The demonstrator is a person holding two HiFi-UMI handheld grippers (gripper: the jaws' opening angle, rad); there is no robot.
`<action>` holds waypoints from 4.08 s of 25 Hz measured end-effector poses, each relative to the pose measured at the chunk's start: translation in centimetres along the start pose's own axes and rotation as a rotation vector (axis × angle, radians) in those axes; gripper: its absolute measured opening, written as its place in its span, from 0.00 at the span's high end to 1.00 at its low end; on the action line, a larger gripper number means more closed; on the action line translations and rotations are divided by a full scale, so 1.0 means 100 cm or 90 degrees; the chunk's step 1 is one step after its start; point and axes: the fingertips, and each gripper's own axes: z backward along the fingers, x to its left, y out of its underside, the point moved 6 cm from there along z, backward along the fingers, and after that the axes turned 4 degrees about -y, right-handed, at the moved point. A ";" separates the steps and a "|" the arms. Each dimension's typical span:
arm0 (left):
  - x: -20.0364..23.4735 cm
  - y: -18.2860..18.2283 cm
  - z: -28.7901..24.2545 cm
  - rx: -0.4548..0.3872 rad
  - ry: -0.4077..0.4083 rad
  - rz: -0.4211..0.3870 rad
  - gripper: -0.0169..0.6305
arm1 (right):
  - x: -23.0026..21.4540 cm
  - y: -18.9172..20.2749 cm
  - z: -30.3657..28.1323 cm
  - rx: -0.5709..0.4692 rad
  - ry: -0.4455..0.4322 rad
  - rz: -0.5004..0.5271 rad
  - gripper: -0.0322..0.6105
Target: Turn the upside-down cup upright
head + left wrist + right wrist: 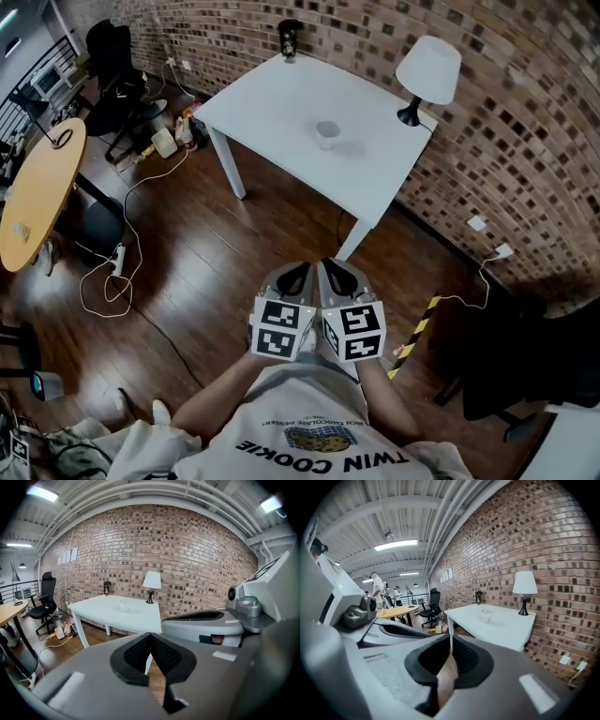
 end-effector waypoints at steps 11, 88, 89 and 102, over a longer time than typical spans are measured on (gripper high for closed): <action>0.023 -0.051 -0.070 -0.023 -0.025 -0.032 0.97 | -0.060 -0.035 -0.059 -0.010 -0.024 0.018 0.94; 0.232 -0.173 -0.349 0.022 0.056 0.008 0.97 | -0.293 -0.040 -0.346 -0.017 -0.123 -0.654 0.89; 0.233 -0.172 -0.349 0.023 0.055 0.009 0.97 | -0.292 -0.039 -0.346 -0.012 -0.121 -0.655 0.88; 0.237 -0.168 -0.344 0.024 0.054 0.013 0.97 | -0.292 -0.042 -0.341 -0.004 -0.120 -0.615 0.84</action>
